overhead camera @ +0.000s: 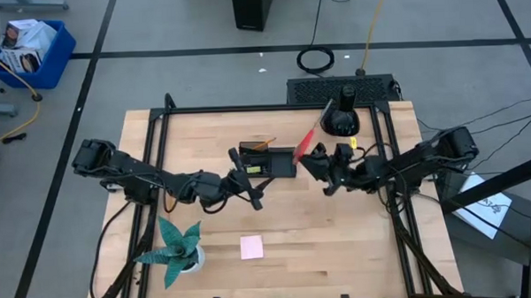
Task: Pick and place office supplies into organizer
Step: Put the red scissors into the black desk organizer
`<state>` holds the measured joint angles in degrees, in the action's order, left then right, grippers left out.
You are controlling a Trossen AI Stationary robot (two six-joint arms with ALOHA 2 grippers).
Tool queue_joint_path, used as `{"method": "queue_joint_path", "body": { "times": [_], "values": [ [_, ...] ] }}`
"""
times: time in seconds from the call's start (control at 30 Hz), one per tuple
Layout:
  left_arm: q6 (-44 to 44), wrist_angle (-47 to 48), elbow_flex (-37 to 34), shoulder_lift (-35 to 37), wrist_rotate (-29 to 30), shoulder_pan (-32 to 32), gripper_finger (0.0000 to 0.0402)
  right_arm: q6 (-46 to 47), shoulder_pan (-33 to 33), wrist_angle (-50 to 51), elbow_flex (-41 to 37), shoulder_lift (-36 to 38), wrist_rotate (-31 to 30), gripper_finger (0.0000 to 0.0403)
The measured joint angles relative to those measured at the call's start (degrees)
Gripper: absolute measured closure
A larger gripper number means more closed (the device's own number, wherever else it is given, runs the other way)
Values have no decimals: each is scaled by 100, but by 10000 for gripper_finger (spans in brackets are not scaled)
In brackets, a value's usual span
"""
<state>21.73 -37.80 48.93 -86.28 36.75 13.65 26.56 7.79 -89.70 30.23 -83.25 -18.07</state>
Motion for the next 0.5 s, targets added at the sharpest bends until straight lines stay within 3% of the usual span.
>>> {"method": "queue_joint_path", "body": {
  "times": [0.23,0.5],
  "values": [
    [-17,72,-2,0,81,-184,131,286,-113,88,653,-656,-95,388],
    [-19,-50,-2,0,-103,-265,131,428,-95,165,777,-819,-32,388]
  ]
}}
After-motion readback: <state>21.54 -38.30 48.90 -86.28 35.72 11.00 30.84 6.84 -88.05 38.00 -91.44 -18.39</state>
